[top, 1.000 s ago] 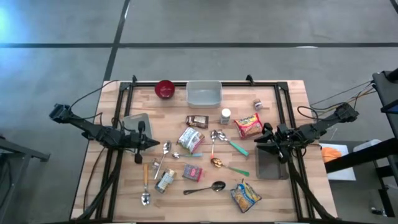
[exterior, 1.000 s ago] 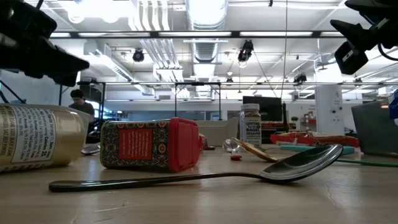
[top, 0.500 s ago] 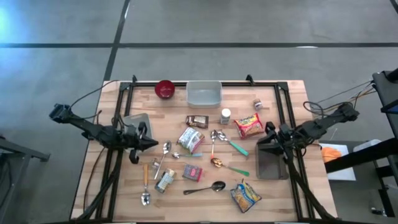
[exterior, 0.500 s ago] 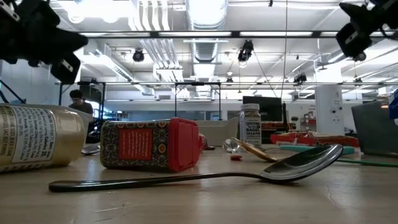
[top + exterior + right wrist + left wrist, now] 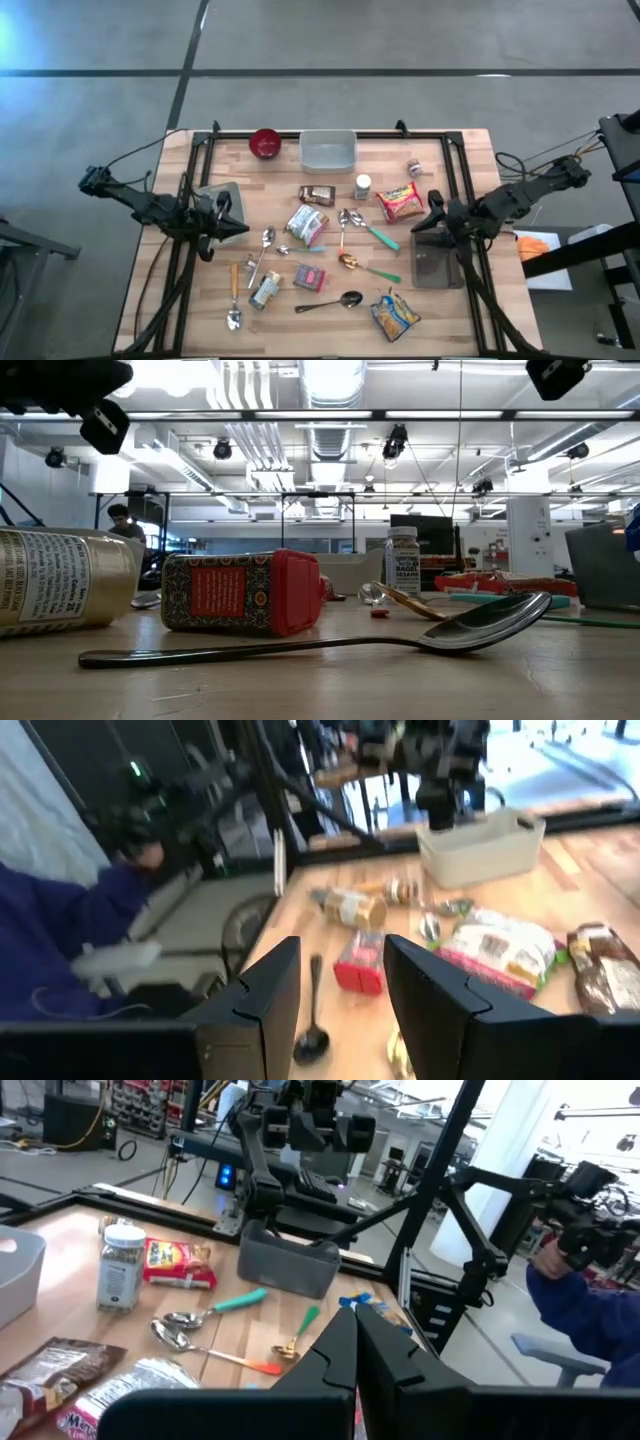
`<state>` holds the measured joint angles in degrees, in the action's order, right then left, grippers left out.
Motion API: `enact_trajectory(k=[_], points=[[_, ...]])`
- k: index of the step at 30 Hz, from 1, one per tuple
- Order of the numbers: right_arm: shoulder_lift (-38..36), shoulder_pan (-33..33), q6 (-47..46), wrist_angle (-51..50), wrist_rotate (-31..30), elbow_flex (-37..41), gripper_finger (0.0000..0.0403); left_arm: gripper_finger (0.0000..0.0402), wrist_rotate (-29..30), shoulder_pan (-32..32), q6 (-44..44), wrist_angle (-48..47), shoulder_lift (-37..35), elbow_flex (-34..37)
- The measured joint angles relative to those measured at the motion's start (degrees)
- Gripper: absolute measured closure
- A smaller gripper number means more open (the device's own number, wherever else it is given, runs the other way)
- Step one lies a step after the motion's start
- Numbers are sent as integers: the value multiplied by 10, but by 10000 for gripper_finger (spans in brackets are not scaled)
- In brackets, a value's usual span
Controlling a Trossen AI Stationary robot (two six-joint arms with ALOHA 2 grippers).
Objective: Pick & Place Food Item
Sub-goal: Put the red noodle pack into the black bin
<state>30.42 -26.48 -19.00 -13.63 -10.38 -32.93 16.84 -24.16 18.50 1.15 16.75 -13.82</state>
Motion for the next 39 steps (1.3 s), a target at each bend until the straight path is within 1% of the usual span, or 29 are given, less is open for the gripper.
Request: enact_trajectory(k=[5, 10, 13, 15, 17, 19, 21, 23, 25, 28, 32, 36, 39], points=[[64, 1, 23, -18, -1, -38, 261, 401, 0, 1, 1, -4, 39, -29], [128, 9, -4, -121, -24, -98, 261, 401, 1, 4, 25, -14, 90, -52], [165, 13, -6, -170, -51, -131, 261, 401, 16, 7, 30, -12, 115, -61], [191, 15, 8, -200, -60, -147, 261, 401, 42, 9, 29, -11, 127, -64], [218, 20, 32, -227, -62, -165, 261, 401, 91, 10, 29, -10, 134, -65], [245, 23, 54, -264, -65, -181, 261, 401, 152, 10, 30, -14, 138, -65], [272, 24, 70, -294, -85, -199, 261, 401, 184, 11, 59, -25, 139, -65], [298, 24, 67, -316, -108, -221, 261, 401, 186, 11, 119, -29, 138, -65], [323, 24, 59, -337, -132, -245, 261, 401, 185, 11, 155, -32, 138, -65], [358, 27, 65, -362, -137, -279, 261, 401, 186, 11, 157, -35, 138, -65], [398, 47, 55, -394, -137, -313, 261, 401, 186, 11, 157, -38, 138, -65], [437, 82, 39, -447, -134, -325, 261, 401, 185, 11, 157, -46, 138, -65], [460, 109, 29, -468, -116, -319, 261, 401, 185, 10, 157, -54, 138, -65]])
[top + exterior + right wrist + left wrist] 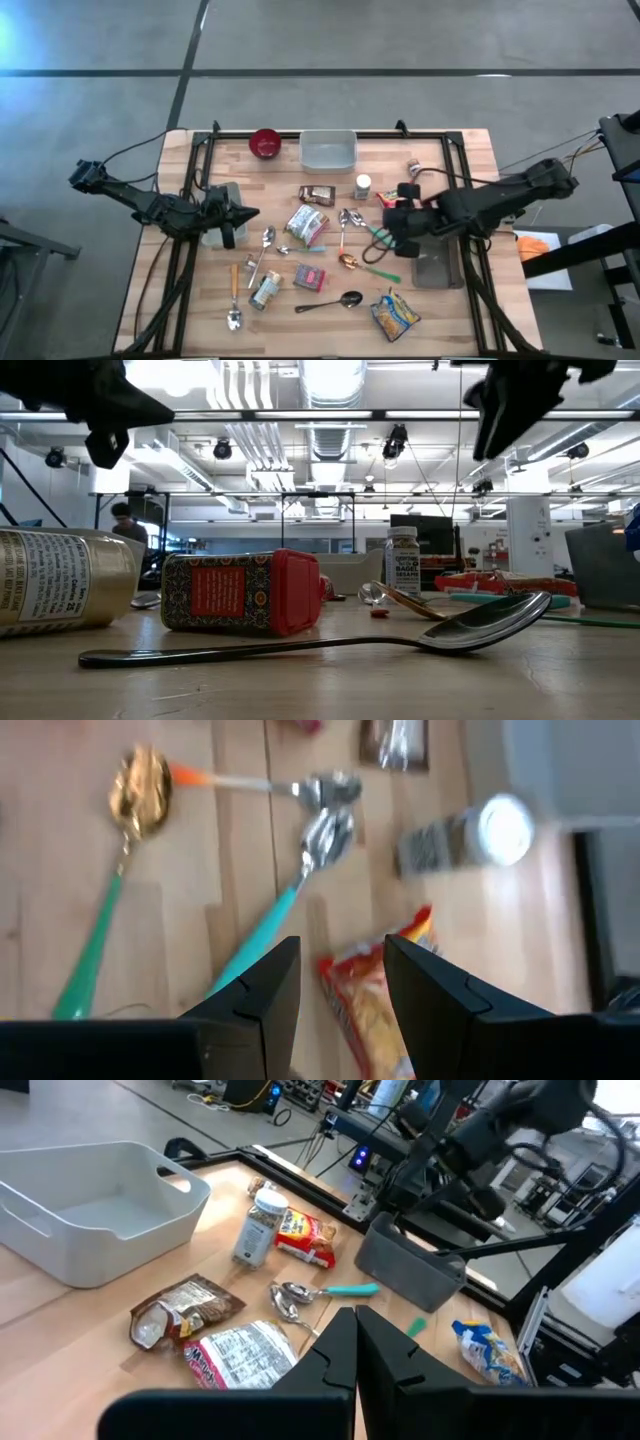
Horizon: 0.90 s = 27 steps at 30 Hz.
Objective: Pick & Place Food Item
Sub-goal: Put the red noodle pack into the black bin
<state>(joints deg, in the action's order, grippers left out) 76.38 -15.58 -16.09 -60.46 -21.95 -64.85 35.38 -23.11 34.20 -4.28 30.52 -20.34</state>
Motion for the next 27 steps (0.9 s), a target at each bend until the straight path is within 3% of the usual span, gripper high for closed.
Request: enact_trajectory(k=[7, 13, 27], points=[[42, 52, 11, 1, 59, 44, 261, 401, -4, 0, 4, -8, 0, 0], [75, 72, 48, 40, 55, 65, 261, 401, -4, 0, 4, -14, 0, 0], [99, 114, 13, 39, 43, 63, 261, 401, -4, 0, 4, -25, 0, 0]])
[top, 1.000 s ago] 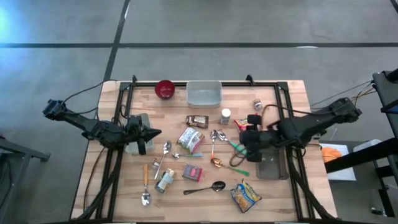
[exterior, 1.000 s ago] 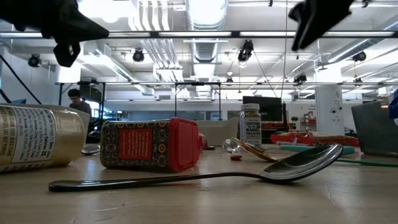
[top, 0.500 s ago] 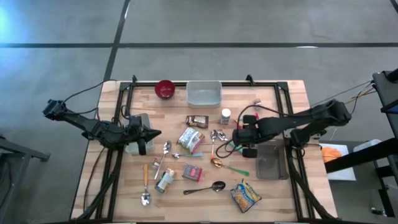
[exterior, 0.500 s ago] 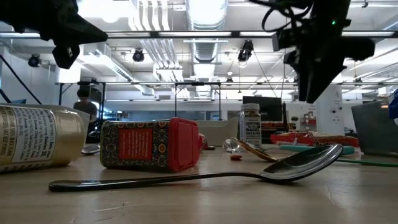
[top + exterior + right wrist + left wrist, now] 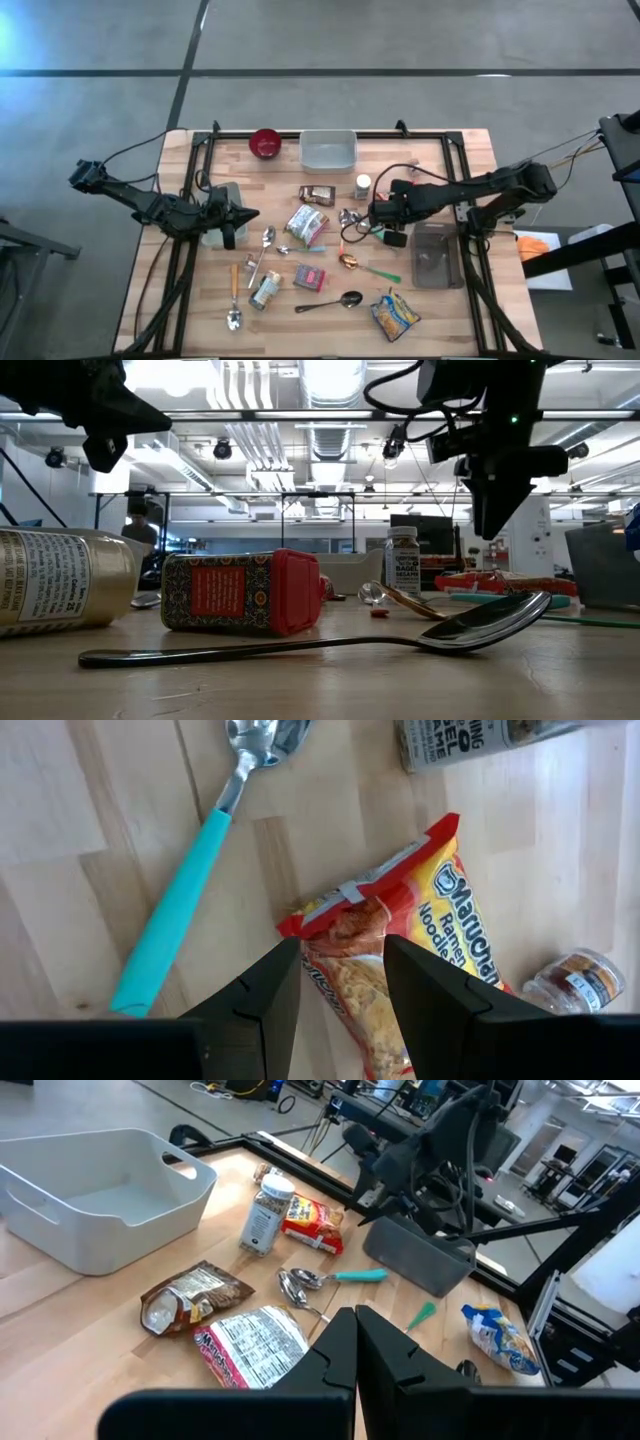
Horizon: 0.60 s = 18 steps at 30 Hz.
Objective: Pick & Place Food Item
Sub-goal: Put the red noodle pack into the black bin
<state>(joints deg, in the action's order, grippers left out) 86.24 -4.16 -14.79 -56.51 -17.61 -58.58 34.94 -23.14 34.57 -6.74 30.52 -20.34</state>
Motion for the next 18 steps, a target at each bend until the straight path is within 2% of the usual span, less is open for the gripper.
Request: enact_trajectory(k=[7, 18], points=[[17, 11, 46, 3, 0, 16, 261, 401, 0, 0, 0, -6, 0, 0], [89, 8, 148, 20, -4, 22, 261, 401, 0, 0, 0, -10, 0, 0]])
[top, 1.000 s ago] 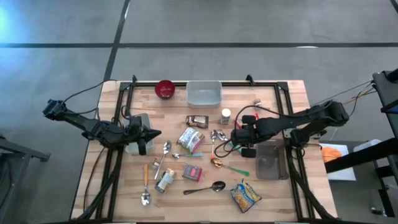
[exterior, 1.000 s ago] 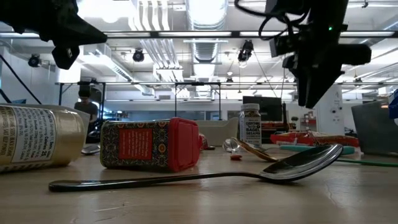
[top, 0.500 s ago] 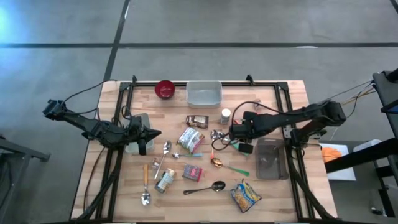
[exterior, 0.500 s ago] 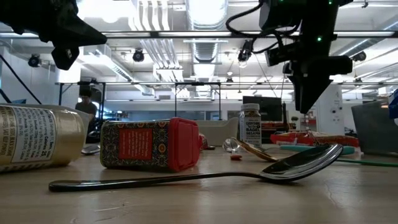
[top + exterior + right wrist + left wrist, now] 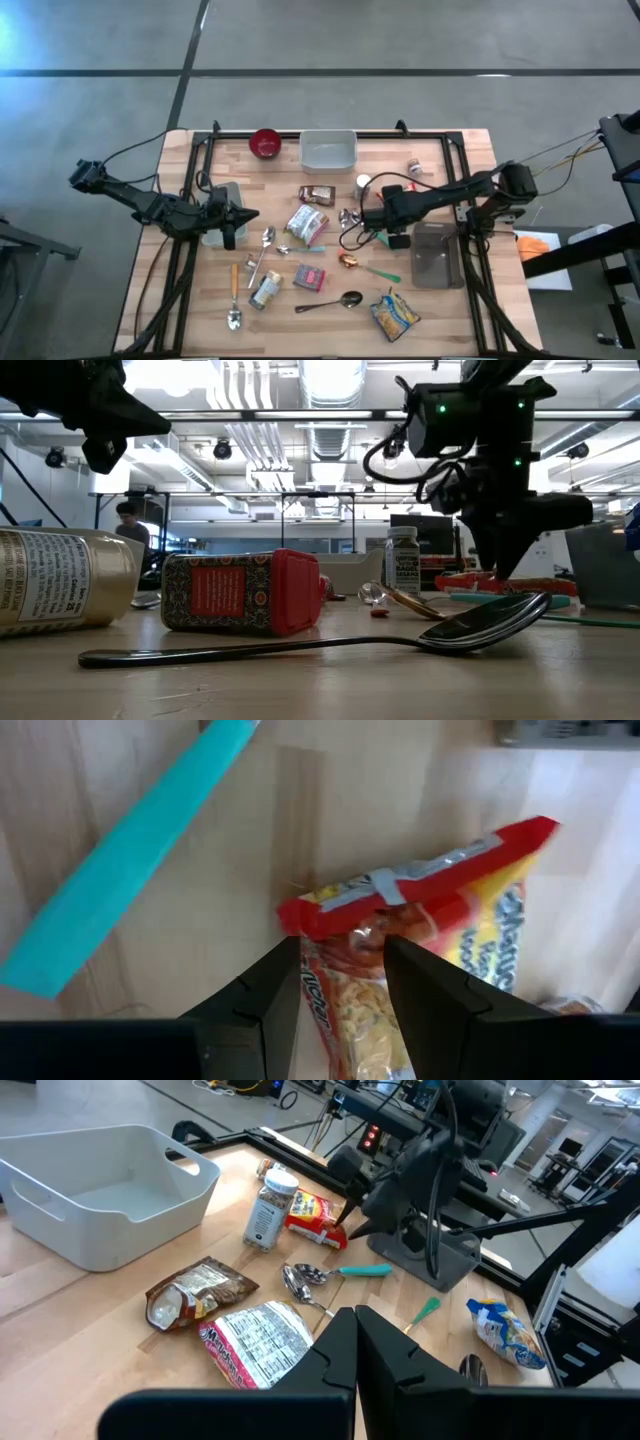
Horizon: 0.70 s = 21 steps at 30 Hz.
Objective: Pick & Place Food Item
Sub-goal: Put the red noodle pack into the black bin
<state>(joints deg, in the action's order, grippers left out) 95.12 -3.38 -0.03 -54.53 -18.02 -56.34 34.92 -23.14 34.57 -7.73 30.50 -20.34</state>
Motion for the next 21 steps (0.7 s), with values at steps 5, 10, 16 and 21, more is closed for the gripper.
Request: enact_trajectory(k=[5, 10, 16, 21], points=[[6, -8, 45, 7, -1, 3, 261, 401, 0, 0, 0, 0, 0, 0], [6, -13, 92, 26, -1, 15, 261, 401, 0, 0, 0, 0, 0, 0], [6, -14, 128, 50, -1, 36, 261, 401, 0, 0, 0, 0, 0, 0], [6, -14, 142, 78, -16, 43, 261, 401, 0, 0, 0, 0, 0, 0]])
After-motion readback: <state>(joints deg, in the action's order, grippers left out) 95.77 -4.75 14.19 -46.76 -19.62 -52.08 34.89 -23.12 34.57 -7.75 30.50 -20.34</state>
